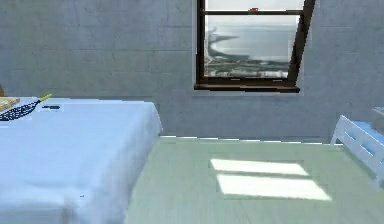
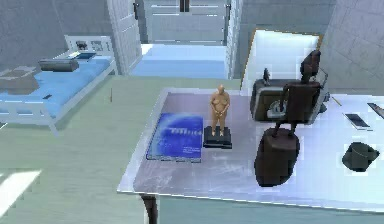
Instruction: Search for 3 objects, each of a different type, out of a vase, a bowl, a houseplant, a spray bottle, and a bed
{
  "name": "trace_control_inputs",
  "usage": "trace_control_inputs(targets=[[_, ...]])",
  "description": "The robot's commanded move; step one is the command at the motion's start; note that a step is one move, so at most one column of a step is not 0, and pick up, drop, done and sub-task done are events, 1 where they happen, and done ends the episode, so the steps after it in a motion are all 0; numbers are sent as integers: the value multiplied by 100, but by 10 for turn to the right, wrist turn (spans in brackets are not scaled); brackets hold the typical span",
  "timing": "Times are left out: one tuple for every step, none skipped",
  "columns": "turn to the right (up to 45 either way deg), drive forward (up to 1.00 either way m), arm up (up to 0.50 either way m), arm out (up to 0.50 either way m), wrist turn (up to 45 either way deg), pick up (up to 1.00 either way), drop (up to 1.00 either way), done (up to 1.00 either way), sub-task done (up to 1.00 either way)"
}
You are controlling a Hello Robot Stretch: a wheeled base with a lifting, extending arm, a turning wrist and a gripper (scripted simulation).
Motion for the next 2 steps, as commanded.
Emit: trace_control_inputs(targets=[[0, 50, 0, 0, 0, 0, 0, 0, 0], [-450, 0, 0, 0, 0, 0, 0, 0, 0]])
